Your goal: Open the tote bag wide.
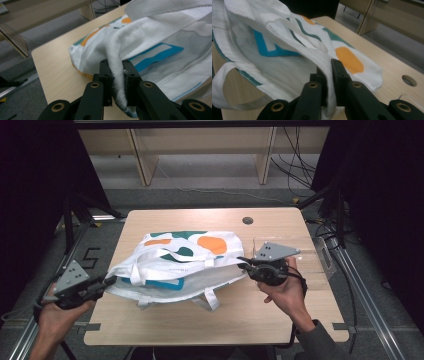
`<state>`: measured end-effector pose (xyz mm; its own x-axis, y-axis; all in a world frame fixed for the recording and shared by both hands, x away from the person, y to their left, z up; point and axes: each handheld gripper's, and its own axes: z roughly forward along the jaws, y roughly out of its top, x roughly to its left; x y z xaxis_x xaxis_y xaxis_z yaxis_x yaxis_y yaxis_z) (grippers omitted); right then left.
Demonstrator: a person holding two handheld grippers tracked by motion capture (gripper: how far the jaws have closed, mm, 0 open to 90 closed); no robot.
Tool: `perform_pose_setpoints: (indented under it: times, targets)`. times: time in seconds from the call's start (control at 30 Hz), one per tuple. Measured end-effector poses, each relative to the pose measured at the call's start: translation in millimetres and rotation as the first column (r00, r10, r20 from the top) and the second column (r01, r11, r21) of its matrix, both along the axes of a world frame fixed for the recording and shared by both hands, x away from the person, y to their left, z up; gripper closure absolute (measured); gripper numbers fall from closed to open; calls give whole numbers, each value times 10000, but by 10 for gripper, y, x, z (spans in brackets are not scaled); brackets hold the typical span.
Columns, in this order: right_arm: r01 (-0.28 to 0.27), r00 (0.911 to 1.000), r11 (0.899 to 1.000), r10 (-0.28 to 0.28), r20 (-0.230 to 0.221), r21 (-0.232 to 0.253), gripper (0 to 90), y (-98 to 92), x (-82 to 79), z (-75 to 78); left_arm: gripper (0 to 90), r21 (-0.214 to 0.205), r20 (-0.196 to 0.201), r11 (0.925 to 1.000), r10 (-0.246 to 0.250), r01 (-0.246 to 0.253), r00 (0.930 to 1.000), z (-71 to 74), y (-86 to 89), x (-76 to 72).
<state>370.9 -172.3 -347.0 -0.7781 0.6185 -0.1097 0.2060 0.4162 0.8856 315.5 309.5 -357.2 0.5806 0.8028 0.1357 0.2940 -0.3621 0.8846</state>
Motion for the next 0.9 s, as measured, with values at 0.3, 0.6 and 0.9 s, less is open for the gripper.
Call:
perform_pose_setpoints:
  times: [0.3, 0.6, 0.9]
  targets:
    - [-471, 9986, 9973, 457, 260, 559, 865, -51, 172, 579, 808, -287, 784, 9993, -225, 248, 9967, 540, 33, 54]
    - [-675, 9969, 9961, 651, 435, 565, 867, -90, 221, 895, 815, -20, 1402, 9994, -346, 352, 9895, 854, 3, -44]
    - [-492, 9983, 9969, 471, 346, 616, 867, -127, 309, 892, 813, -852, 1187, 9944, -527, 630, 9915, 823, 8, 117]
